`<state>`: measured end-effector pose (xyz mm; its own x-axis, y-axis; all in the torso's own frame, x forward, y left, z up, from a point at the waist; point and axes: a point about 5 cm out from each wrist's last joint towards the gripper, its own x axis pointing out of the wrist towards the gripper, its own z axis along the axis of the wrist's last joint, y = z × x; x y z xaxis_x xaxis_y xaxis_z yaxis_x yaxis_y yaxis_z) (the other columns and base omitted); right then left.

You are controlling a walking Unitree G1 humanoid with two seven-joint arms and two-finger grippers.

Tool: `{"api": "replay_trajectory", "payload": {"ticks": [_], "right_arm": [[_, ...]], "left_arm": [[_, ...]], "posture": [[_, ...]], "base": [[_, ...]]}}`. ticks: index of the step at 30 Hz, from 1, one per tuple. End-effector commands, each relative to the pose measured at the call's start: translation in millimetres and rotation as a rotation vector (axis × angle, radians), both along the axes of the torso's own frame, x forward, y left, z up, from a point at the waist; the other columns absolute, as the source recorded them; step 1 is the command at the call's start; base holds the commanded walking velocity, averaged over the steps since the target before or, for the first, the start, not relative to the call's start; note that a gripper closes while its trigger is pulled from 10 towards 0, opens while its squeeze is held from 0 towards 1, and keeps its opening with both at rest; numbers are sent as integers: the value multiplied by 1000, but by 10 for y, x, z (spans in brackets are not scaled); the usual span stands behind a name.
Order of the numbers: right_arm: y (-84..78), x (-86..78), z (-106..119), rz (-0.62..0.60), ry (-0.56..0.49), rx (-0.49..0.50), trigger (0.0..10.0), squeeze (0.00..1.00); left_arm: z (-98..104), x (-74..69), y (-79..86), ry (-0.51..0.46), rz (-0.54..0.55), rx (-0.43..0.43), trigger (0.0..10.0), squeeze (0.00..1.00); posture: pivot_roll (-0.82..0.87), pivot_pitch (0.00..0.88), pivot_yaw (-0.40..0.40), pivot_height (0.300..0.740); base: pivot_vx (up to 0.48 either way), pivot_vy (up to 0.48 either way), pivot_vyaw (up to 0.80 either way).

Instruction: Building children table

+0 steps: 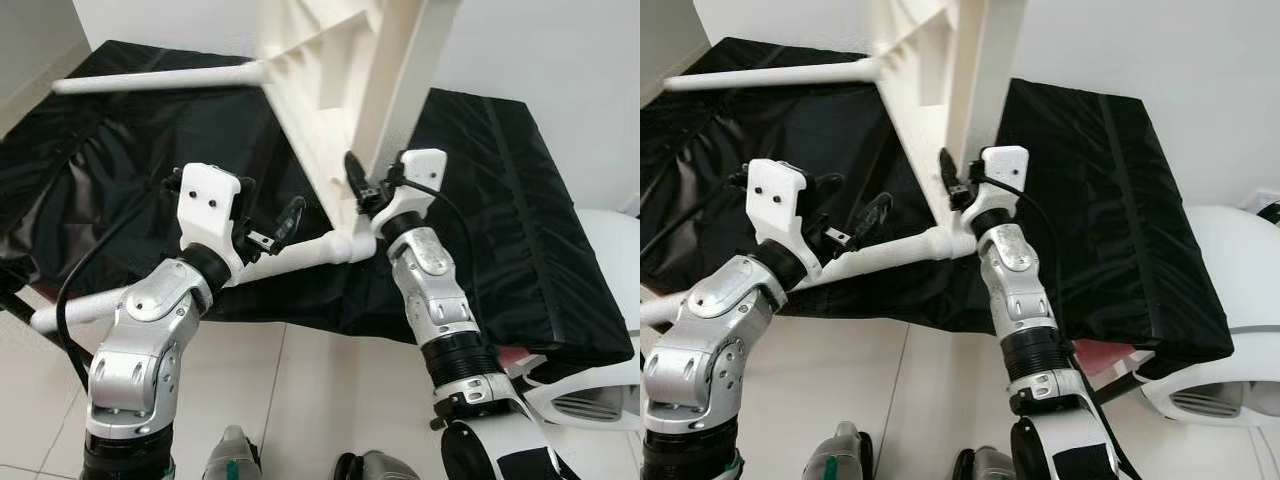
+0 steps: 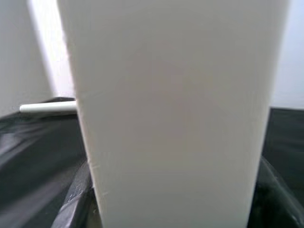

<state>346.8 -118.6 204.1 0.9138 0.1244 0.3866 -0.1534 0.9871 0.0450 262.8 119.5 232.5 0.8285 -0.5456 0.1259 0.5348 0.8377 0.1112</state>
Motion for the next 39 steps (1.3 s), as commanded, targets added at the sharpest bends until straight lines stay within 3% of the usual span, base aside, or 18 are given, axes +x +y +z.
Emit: {"api": "replay_trajectory", "payload": {"ticks": [1, 3, 6, 9, 12, 13, 14, 15, 18, 19, 20, 23, 24, 30, 31, 35, 36, 39], "right_arm": [[-427, -40, 38, -229, -35, 42, 0, 0], [-470, -53, 39, -251, -39, 41, 0, 0], [-711, -140, 35, -401, -55, 13, 0, 0], [-817, -220, 27, -507, -57, -12, 0, 0], [-817, -241, 14, -525, -59, 4, 0, 0], [-760, -217, -2, -483, -46, -3, 6118, 0], [-760, -217, -2, -483, -46, -3, 6118, 0], [-718, -201, -12, -454, -37, -7, 10000, 0], [-579, -139, -62, -325, -1, 2, 10000, 0], [-526, -118, -91, -265, 20, 12, 10000, 471], [-478, -97, -122, -204, 41, 15, 10000, 643], [-442, -85, -149, -156, 60, 18, 10000, 643], [-424, -83, -150, -116, 61, 13, 10000, 1000], [-378, -109, -65, -11, 19, -20, 10000, 1000], [-394, -127, -19, -8, -13, -19, 10000, 1000], [-417, -152, 22, -16, -49, -36, 10000, 1000], [-455, -240, 73, -19, -110, -37, 10000, 1000], [-471, -308, 85, -21, -138, -35, 10000, 1000]], "left_arm": [[0, 16, -35, 6, -12, -10, 10000, 0], [2, 19, -39, 6, -15, -11, 10000, 0], [10, 54, -79, 7, -44, -15, 10000, 0], [22, 86, -111, 5, -67, -14, 10000, 0], [27, 99, -117, 7, -70, -18, 10000, 0], [27, 104, -119, 7, -72, -14, 10000, 0], [27, 104, -119, 7, -72, -14, 10000, 0], [26, 108, -120, 6, -73, -10, 10000, 0], [7, 128, -118, 20, -61, 4, 10000, 0], [3, 139, -111, 22, -52, 4, 10000, 0], [3, 148, -104, 22, -42, 2, 10000, 0], [6, 155, -100, 20, -35, -2, 10000, 0], [1, 166, -84, 24, -16, -5, 10000, 0], [-9, 216, 6, 31, 37, -28, 10000, 51], [3, 217, 22, 23, 39, -32, 10000, 1000], [10, 214, 33, 20, 37, -34, 10000, 1000], [15, 203, 51, 9, 26, -24, 10000, 1000], [9, 197, 61, -2, 21, -4, 10000, 1000]], "posture": [[31, 78, -46, 740], [31, 78, -46, 740], [-5, 80, -22, 740], [-28, 81, -6, 740], [-28, 81, -5, 740], [-26, 82, -4, 740], [-26, 82, -4, 740], [-26, 82, -4, 740], [-25, 76, -6, 740], [-20, 74, -9, 740], [-20, 70, -11, 740], [-16, 70, -14, 740], [-15, 65, -19, 740], [-10, 58, -28, 740], [-8, 52, -32, 740], [-5, 47, -34, 740], [-2, 45, -34, 740], [-1, 45, -32, 740]], "base": [[0, 0, 0], [0, 0, 0], [0, 0, 0], [0, 0, 0], [0, 0, 0], [0, 0, 0], [0, 0, 0], [0, 0, 0], [0, 0, 0], [0, 0, 0], [0, 0, 0], [0, 0, 0], [0, 0, 0], [0, 0, 0], [0, 0, 0], [0, 0, 0], [0, 0, 0], [0, 0, 0]]}}
